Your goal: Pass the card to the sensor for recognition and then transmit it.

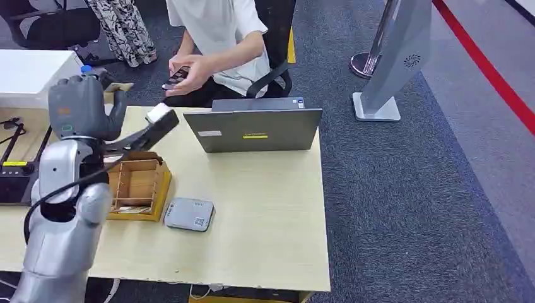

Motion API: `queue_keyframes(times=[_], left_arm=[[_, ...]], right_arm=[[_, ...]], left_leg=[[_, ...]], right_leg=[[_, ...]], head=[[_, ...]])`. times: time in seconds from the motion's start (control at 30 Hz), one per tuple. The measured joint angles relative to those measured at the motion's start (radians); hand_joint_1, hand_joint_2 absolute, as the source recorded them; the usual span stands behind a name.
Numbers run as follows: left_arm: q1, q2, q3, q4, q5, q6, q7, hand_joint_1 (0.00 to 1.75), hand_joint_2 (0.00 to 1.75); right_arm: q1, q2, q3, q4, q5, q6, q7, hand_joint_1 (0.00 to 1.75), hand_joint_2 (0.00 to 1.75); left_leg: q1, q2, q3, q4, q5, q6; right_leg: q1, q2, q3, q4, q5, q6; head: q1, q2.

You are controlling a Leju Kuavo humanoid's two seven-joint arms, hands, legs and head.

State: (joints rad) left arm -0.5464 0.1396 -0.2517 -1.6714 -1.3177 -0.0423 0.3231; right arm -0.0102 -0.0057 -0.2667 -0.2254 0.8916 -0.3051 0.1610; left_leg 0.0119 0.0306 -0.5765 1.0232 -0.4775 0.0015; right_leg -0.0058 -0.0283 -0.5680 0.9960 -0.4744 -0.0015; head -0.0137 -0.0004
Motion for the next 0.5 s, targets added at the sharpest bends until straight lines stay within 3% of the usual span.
queue_keyframes(times=[0.1, 0.27, 0.3, 0.5], left_arm=[[-0.039, 0.003, 0.036, 0.133, -0.020, 0.029, 0.000, 1.75, 1.75], [-0.045, 0.001, 0.058, 0.231, -0.022, 0.050, 0.000, 1.75, 1.75], [-0.045, 0.001, 0.061, 0.240, -0.020, 0.049, 0.000, 0.00, 1.75], [-0.044, -0.002, 0.065, 0.273, -0.001, 0.032, -0.008, 0.00, 1.75]], right_arm=[[0.001, 0.001, 0.000, 0.003, 0.018, 0.016, 0.013, 0.00, 0.00], [0.000, 0.002, 0.000, 0.005, 0.026, 0.020, 0.016, 0.00, 0.00], [0.000, 0.002, 0.000, 0.006, 0.029, 0.022, 0.017, 0.00, 0.00], [0.000, 0.006, -0.010, 0.007, 0.043, 0.023, 0.018, 0.00, 0.00]], left_leg=[[0.000, 0.000, 0.000, 0.000, 0.000, 0.000], [0.000, 0.000, -0.001, 0.000, 0.000, 0.000], [0.000, 0.000, -0.001, 0.000, 0.000, 0.000], [0.000, 0.000, -0.001, 0.000, 0.000, 0.000]], right_leg=[[0.000, 0.000, 0.000, 0.000, 0.000, 0.000], [0.000, 0.001, 0.000, 0.000, 0.000, 0.000], [0.000, 0.000, 0.000, 0.000, 0.000, 0.000], [0.000, 0.000, 0.000, 0.000, 0.000, 0.001]], head=[[0.000, 0.000], [0.000, 0.000], [0.000, 0.000], [0.000, 0.000]])
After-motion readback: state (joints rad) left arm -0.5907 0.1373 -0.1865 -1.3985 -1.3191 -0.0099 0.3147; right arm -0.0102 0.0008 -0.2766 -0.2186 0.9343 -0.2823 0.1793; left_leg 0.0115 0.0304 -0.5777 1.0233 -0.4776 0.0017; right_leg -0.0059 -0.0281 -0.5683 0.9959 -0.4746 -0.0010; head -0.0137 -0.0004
